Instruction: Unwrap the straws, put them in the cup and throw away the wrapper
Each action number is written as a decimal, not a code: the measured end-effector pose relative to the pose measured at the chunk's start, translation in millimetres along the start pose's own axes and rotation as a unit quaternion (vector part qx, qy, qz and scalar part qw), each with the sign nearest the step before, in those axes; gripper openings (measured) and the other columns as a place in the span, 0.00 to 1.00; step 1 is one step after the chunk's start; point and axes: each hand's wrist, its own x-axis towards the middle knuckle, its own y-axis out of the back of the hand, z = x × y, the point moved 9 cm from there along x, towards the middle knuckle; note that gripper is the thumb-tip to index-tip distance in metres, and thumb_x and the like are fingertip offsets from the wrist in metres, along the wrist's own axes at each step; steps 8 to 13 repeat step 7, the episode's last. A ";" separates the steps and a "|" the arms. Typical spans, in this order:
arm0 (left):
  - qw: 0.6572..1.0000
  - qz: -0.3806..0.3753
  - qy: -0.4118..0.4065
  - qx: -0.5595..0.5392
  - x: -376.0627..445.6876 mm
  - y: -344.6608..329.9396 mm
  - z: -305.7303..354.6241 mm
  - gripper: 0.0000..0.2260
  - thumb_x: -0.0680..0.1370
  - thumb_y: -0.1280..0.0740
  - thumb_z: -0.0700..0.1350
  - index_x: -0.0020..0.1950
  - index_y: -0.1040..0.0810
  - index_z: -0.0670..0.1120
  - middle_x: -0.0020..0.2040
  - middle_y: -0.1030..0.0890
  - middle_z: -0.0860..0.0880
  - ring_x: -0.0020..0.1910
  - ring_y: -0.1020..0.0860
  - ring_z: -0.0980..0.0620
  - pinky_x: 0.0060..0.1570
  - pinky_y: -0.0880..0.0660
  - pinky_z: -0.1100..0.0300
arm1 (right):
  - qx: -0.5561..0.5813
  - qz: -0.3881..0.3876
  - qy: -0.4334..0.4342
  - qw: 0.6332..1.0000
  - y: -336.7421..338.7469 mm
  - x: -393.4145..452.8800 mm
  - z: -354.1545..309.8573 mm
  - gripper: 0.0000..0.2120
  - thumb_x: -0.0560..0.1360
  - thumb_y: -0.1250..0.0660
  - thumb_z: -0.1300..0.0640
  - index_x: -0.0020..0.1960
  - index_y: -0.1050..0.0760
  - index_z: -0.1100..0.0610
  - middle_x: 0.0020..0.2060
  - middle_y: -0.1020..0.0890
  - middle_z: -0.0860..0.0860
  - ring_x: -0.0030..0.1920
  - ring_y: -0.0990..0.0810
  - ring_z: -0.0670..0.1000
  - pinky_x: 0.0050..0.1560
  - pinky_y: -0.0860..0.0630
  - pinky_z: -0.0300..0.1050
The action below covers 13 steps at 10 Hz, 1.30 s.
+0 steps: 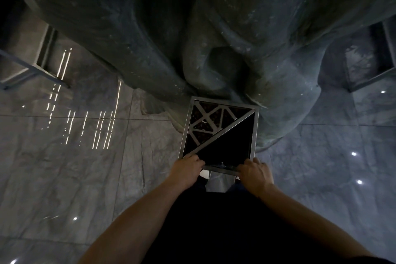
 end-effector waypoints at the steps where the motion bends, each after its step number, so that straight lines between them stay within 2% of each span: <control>1: 1.000 -0.005 0.014 -0.025 1.4 0.5 -6.9 0.16 0.80 0.40 0.46 0.67 0.26 0.50 0.63 0.25 0.48 0.64 0.28 0.47 0.59 0.26 0.51 | 0.009 0.010 -0.031 0.999 -3.2 -4.1 -0.2 0.13 0.78 0.41 0.51 0.62 0.27 0.49 0.60 0.24 0.52 0.60 0.29 0.55 0.57 0.28 0.50; 4: 0.998 -0.032 0.008 -0.059 4.5 -0.9 -18.2 0.17 0.79 0.39 0.46 0.67 0.26 0.50 0.66 0.27 0.49 0.65 0.27 0.48 0.60 0.26 0.49 | 0.037 0.002 -0.055 0.998 -0.9 -11.7 -10.9 0.14 0.79 0.44 0.51 0.63 0.28 0.50 0.61 0.25 0.52 0.62 0.29 0.55 0.58 0.29 0.51; 7: 0.990 -0.011 0.010 -0.143 -9.0 18.9 -40.6 0.15 0.78 0.37 0.49 0.64 0.23 0.50 0.63 0.22 0.48 0.61 0.24 0.49 0.59 0.27 0.55 | 0.100 -0.027 -0.034 0.994 13.6 -18.0 -22.6 0.16 0.79 0.45 0.49 0.63 0.27 0.50 0.60 0.22 0.53 0.61 0.25 0.54 0.59 0.27 0.51; 13: 0.990 -0.011 0.010 -0.143 -9.0 18.9 -40.6 0.15 0.78 0.37 0.49 0.64 0.23 0.50 0.63 0.22 0.48 0.61 0.24 0.49 0.59 0.27 0.55 | 0.100 -0.027 -0.034 0.994 13.6 -18.0 -22.6 0.16 0.79 0.45 0.49 0.63 0.27 0.50 0.60 0.22 0.53 0.61 0.25 0.54 0.59 0.27 0.51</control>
